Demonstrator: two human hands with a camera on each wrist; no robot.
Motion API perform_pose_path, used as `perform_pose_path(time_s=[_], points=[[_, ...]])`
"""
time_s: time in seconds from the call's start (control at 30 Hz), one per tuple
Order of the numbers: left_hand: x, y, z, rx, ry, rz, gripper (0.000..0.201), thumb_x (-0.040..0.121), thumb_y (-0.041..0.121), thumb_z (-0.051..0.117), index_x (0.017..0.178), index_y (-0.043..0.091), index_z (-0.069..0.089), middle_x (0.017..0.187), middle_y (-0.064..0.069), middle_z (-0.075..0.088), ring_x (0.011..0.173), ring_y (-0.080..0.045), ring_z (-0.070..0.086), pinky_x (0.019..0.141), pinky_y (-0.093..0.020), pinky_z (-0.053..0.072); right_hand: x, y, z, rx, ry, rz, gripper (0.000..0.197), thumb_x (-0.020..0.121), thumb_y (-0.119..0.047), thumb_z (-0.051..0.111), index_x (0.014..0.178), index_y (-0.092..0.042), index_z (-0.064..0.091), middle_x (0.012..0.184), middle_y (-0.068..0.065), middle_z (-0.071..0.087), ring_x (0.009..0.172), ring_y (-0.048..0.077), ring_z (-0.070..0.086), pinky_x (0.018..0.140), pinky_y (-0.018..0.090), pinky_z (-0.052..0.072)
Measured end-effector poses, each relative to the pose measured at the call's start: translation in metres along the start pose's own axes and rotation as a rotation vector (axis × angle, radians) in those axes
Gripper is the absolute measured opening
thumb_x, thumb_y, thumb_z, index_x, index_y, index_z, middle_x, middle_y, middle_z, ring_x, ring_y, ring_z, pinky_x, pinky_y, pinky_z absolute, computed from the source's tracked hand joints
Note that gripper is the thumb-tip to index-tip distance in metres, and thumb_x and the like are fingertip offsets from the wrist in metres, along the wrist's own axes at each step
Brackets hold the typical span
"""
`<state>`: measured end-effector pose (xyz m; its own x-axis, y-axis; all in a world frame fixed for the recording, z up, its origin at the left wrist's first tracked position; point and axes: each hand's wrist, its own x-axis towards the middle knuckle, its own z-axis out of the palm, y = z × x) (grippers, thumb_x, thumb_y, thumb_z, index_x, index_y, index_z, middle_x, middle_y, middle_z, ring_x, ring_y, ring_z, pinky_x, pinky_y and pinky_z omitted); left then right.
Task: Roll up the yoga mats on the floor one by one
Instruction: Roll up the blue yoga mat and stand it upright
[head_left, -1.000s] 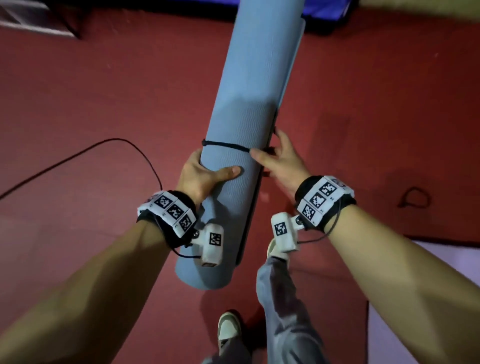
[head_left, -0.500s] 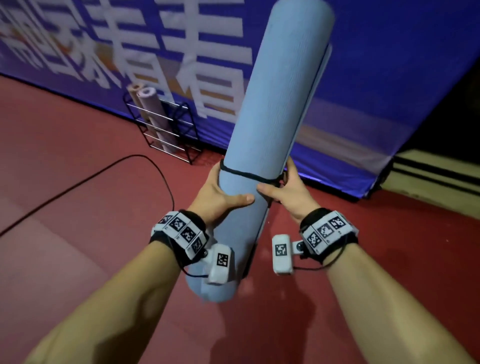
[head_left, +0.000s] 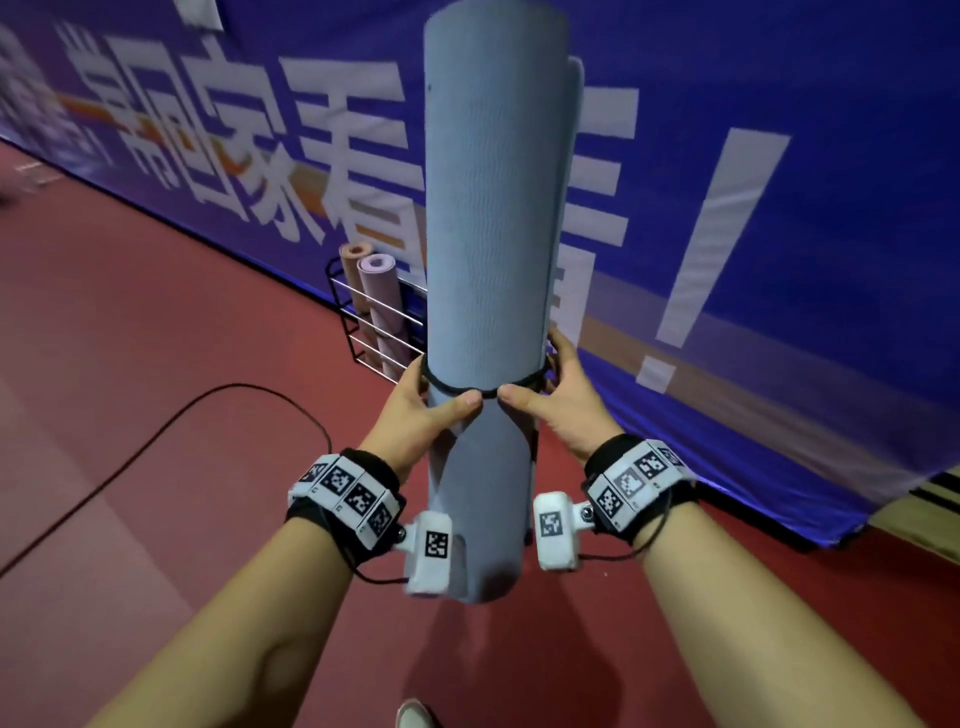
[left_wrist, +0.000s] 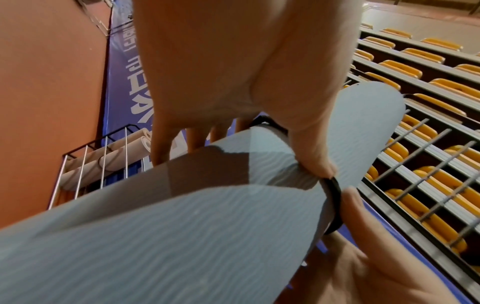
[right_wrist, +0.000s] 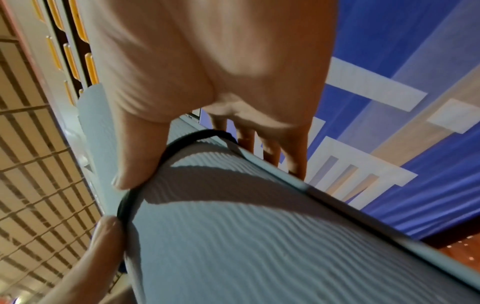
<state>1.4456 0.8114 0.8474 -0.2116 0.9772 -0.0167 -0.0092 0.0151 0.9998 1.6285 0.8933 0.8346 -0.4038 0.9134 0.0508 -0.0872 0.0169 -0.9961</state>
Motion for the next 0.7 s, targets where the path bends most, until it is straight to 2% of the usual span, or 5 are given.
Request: perform_pose_path(time_s=[0.13,0.23,0.4,0.5,0.7], points=[[0.075,0.025,-0.066,-0.002,-0.059,-0.035,0.074,0.077,0.01,0.084,0.142,0.015,0.048,0.131,-0.004,0.066,0.117,-0.018,0.066,0.091,-0.031,0.057,0.084,-0.029,0.037,-0.046,-0.042,-0.015,0.091,0.075,-0.01,0.084,0.15,-0.028,0.035,0.139,-0.006,0.052,0.121,0.003,0.055,0.082,0.011,0.05],[0.128,0.044,-0.102,0.032,-0.119,-0.047,0.067,0.081,-0.001,0.078,0.139,0.021,0.053,0.126,0.0,0.069,0.113,-0.018,0.068,0.08,-0.024,0.057,0.14,-0.046,0.054,-0.12,-0.067,-0.02,0.092,0.064,-0.022,0.091,0.139,-0.044,0.041,0.141,-0.004,0.053,0.123,0.009,0.057,0.093,0.025,0.054],[0.221,0.059,-0.145,0.081,-0.134,0.005,0.084,0.065,-0.006,0.076,0.138,0.026,0.049,0.116,-0.011,0.068,0.085,-0.019,0.063,0.056,-0.021,0.048,0.234,-0.039,0.086,-0.147,-0.04,-0.04,0.09,0.067,0.008,0.084,0.145,-0.011,0.041,0.134,0.003,0.057,0.099,-0.014,0.06,0.077,0.01,0.05],[0.282,0.061,-0.17,0.128,-0.112,0.05,0.09,0.057,-0.001,0.076,0.138,0.026,0.046,0.118,-0.016,0.065,0.085,-0.026,0.064,0.055,-0.03,0.049,0.301,-0.027,0.101,-0.137,-0.049,-0.034,0.091,0.064,0.012,0.084,0.142,-0.009,0.043,0.129,0.004,0.06,0.102,-0.007,0.062,0.078,0.009,0.049],[0.41,0.089,-0.225,0.147,-0.008,0.016,0.078,0.069,-0.002,0.087,0.131,0.028,0.051,0.11,0.004,0.07,0.1,-0.009,0.069,0.071,-0.021,0.056,0.462,-0.028,0.12,-0.198,-0.171,-0.052,0.1,0.057,-0.003,0.09,0.143,-0.02,0.044,0.129,-0.004,0.063,0.119,0.016,0.061,0.096,0.033,0.054]])
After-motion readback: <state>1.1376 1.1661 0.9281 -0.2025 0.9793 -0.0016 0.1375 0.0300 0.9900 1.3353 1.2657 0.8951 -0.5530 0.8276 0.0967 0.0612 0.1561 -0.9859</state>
